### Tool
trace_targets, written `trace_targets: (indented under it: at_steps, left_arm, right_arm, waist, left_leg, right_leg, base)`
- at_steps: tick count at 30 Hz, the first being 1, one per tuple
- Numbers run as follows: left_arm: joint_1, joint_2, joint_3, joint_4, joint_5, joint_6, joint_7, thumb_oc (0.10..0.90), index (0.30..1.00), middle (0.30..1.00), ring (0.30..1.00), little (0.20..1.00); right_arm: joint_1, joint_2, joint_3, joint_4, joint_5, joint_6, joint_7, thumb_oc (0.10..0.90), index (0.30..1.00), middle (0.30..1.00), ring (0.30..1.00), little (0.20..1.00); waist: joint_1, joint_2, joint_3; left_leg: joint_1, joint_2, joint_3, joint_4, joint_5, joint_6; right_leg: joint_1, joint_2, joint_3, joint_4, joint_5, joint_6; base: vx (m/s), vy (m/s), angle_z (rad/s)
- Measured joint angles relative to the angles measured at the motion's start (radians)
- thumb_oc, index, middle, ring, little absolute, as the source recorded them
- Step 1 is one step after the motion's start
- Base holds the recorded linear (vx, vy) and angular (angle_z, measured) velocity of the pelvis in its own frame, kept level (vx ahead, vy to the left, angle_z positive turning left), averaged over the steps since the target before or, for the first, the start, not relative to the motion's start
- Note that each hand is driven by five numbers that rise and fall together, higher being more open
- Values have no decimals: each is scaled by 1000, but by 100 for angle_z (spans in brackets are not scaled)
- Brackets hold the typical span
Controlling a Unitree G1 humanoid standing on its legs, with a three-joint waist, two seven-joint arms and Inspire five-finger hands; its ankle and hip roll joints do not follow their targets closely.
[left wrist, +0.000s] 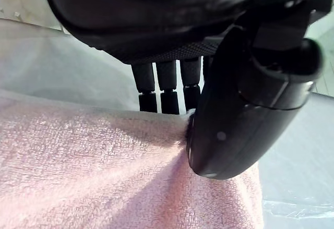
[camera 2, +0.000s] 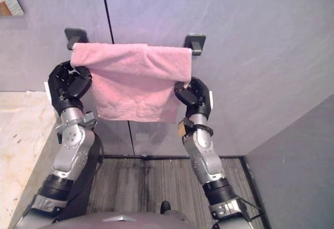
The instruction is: Organize the bathroom.
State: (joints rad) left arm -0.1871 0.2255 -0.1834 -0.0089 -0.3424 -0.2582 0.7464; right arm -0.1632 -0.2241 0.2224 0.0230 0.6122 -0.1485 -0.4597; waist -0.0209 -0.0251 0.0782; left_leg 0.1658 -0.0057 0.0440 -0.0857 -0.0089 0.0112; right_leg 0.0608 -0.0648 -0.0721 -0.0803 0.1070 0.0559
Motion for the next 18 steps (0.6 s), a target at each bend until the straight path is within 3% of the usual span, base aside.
trace_targets:
  at_steps: [11, 13, 14, 15, 16, 18]
  left_arm:
    - [-2, 0, -25, 31, -2, -1, 35, 400, 300, 300, 300, 300]
    - [-3, -1, -29, 39, -5, -2, 38, 463, 394, 394, 394, 394]
    - [-2, -1, -29, 40, -5, -2, 40, 579, 568, 568, 568, 568]
    - [1, -1, -30, 41, -6, -1, 42, 800, 900, 900, 900, 900]
    - [6, -2, -32, 43, -10, 1, 43, 800, 900, 900, 900, 900]
    - [26, -6, -32, 60, -21, 10, 45, 800, 900, 900, 900, 900]
  right_arm:
    - [-5, 34, 40, 25, 108, -36, -52, 400, 300, 300, 300, 300]
    - [-5, 34, 41, 30, 108, -37, -56, 400, 300, 300, 300, 300]
    - [-5, 34, 42, 31, 107, -39, -58, 400, 300, 300, 300, 300]
    - [-5, 34, 43, 32, 105, -39, -59, 731, 796, 796, 796, 796]
    - [-5, 34, 43, 34, 102, -39, -61, 800, 900, 900, 900, 900]
    - [-6, 34, 43, 46, 101, -38, -64, 800, 900, 900, 900, 900]
  waist:
    - [-4, 0, -30]
    - [-5, 2, -34]
    - [-5, 4, -36]
    - [-5, 6, -37]
    - [-4, 8, -39]
    - [-1, 10, -44]
  left_leg:
    - [1, -1, 0, 0, -1, 1]
    - [1, -1, 0, 0, -1, 1]
    - [1, -1, -1, 0, -1, 1]
    - [1, -1, -1, 0, -1, 1]
    - [1, -1, -1, 0, -1, 1]
    - [1, -1, -1, 0, -1, 1]
  right_leg:
    - [1, -1, -1, 0, 0, 0]
    - [1, -1, -1, 0, 0, 0]
    - [1, -1, -1, 0, 0, 0]
    - [1, -1, -1, 0, 0, 0]
    - [1, -1, -1, 0, 0, 0]
    - [1, -1, -1, 0, 0, 0]
  base:
    - [0, 0, 0]
    - [0, 0, 0]
    - [0, 0, 0]
    - [-32, -21, 1]
    - [0, 0, 0]
    - [0, 0, 0]
